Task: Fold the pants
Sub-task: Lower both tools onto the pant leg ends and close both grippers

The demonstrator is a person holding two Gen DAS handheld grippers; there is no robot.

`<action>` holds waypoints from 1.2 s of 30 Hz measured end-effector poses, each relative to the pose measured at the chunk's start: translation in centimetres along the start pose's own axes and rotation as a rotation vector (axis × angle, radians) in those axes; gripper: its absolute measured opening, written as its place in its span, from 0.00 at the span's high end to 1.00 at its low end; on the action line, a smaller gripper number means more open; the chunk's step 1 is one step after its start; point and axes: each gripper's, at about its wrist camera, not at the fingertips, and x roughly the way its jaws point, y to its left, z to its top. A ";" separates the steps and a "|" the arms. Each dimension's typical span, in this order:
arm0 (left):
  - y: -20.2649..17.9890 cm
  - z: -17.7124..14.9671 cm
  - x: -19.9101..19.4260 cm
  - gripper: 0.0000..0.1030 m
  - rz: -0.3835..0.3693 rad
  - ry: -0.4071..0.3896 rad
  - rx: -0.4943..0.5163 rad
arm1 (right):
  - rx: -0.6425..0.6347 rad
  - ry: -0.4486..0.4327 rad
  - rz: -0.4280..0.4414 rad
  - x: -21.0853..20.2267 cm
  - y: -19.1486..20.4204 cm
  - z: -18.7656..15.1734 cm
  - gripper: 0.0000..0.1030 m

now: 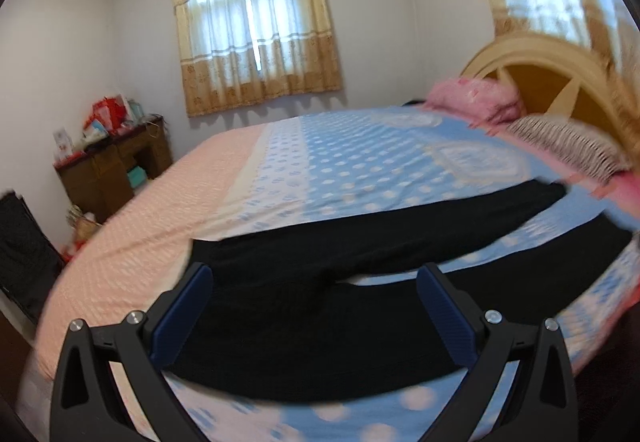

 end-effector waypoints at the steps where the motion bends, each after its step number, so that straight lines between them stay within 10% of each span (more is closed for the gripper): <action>1: 0.9 0.1 1.3 0.00 0.006 0.023 0.011 | 0.008 0.012 0.002 0.7 -0.2 -0.1 0.01; 11: 13.2 1.0 14.4 0.00 0.174 0.208 0.003 | 0.081 0.177 -0.016 10.7 -5.3 1.3 0.01; 24: 18.6 -0.9 26.1 0.33 0.023 0.461 -0.144 | 0.126 0.256 -0.062 20.1 -11.2 5.9 0.04; 36: 20.8 -1.2 29.1 0.58 -0.133 0.509 -0.244 | 0.219 0.346 -0.088 26.0 -17.1 6.8 0.14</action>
